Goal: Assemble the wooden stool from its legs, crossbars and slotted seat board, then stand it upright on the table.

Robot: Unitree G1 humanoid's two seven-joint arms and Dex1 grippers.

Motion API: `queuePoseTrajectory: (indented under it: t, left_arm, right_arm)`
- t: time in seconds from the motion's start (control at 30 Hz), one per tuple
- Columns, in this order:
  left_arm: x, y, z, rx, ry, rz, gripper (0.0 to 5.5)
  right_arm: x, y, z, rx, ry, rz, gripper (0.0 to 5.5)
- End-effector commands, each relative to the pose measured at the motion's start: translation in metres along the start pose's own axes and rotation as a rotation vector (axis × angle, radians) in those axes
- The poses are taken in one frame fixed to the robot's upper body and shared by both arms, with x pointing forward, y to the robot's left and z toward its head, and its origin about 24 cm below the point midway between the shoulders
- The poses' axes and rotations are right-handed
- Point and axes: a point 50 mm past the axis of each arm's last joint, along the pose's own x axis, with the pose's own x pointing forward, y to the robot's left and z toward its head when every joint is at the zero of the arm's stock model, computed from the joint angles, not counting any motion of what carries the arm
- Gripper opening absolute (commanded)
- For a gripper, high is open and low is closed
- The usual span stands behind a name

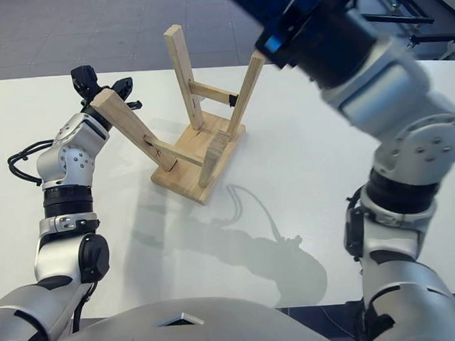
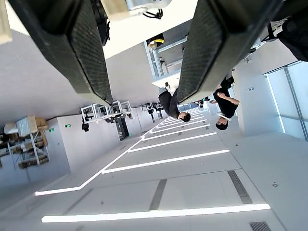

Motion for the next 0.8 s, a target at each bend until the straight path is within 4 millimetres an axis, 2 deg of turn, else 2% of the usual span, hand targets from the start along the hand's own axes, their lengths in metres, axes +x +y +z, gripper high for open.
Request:
queuePoseTrajectory:
  t: [0.03, 0.23, 0.33, 0.4, 0.47, 0.5, 0.7, 0.77, 0.8]
  left_arm:
    - [-0.001, 0.007, 0.004, 0.018, 0.0, 0.019, 0.0]
    - [0.002, -0.007, 0.0, 0.015, 0.007, -0.017, 0.0]
    - [0.001, -0.014, -0.001, 0.01, 0.005, -0.032, 0.0]
    - [0.001, -0.014, -0.002, 0.005, 0.003, -0.029, 0.0]
    - [0.0, -0.013, -0.003, 0.002, 0.003, -0.024, 0.0]
    - [-0.001, -0.012, -0.003, 0.002, 0.002, -0.02, 0.0]
    - [-0.002, -0.004, -0.003, 0.0, -0.004, 0.012, 0.0]
    - [-0.003, 0.002, 0.004, 0.003, -0.023, 0.04, 0.0]
    - [-0.007, 0.006, 0.019, -0.007, -0.054, 0.056, 0.0]
  right_arm:
    - [0.005, 0.014, -0.009, 0.048, 0.024, 0.054, 2.46]
    - [0.005, -0.013, -0.085, 0.265, 0.096, -0.041, 2.46]
    - [-0.006, -0.034, -0.129, 0.318, 0.198, -0.149, 2.46]
    - [-0.015, -0.042, -0.146, 0.333, 0.239, -0.193, 2.46]
    - [-0.017, -0.043, -0.139, 0.316, 0.218, -0.188, 2.46]
    - [-0.015, -0.042, -0.129, 0.291, 0.196, -0.171, 2.46]
    - [0.007, -0.02, -0.029, 0.06, 0.015, -0.051, 2.46]
    - [0.011, -0.011, -0.017, 0.042, -0.007, -0.013, 2.46]
    - [0.013, -0.009, -0.018, 0.045, -0.004, -0.003, 2.46]
